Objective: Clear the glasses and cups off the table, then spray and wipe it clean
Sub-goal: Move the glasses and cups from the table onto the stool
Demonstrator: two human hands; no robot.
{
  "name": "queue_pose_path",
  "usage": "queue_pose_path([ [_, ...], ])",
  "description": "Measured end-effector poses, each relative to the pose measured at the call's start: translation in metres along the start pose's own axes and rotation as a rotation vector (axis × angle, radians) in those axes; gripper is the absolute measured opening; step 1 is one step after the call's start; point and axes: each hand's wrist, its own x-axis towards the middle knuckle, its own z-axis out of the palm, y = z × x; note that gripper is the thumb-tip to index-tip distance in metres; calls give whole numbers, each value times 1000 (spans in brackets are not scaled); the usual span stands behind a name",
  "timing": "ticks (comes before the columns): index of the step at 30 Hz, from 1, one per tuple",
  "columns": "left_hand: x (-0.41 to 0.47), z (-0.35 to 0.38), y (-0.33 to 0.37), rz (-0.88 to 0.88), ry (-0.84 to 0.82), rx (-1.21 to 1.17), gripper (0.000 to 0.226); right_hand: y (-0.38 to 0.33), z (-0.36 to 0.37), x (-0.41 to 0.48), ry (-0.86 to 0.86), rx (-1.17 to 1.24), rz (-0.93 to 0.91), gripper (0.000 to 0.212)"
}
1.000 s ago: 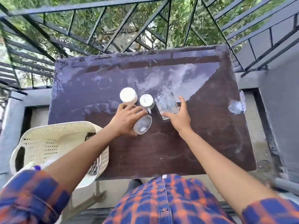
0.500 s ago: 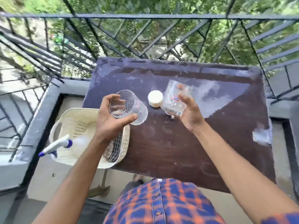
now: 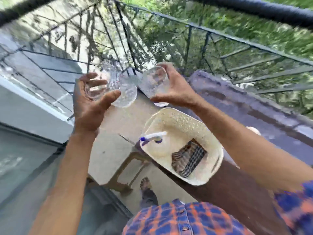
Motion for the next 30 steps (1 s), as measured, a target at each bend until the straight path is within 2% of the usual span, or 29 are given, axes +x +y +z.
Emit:
queue_pose_path([
  [2, 18, -45, -17, 12, 67, 65, 74, -14, 43, 39, -68, -57, -67, 108],
  [5, 40, -116, -66, -24, 192, 235, 82, -24, 123, 102, -218, -183, -47, 113],
  [9, 38, -192, -166, -260, 355, 295, 91, -17, 233, 155, -482, -379, 27, 105],
  [12, 14, -225, -237, -487, 426, 391, 99, 13, 308, 165, -604, -511, 76, 102],
  [14, -8, -236, -271, -651, 461, 442, 96, 42, 352, 159, -666, -528, 140, 97],
  [18, -42, -248, -340, -815, 484, 463, 93, 106, 416, 135, -724, -530, 291, 92],
  [22, -52, -256, -399, -865, 446, 467, 94, 166, 460, 119, -737, -489, 316, 95],
  [26, -46, -266, -451, -851, 387, 512, 97, 214, 495, 116, -710, -440, 309, 96],
  [30, -39, -271, -477, -781, 380, 541, 93, 239, 515, 115, -580, -390, 290, 91],
])
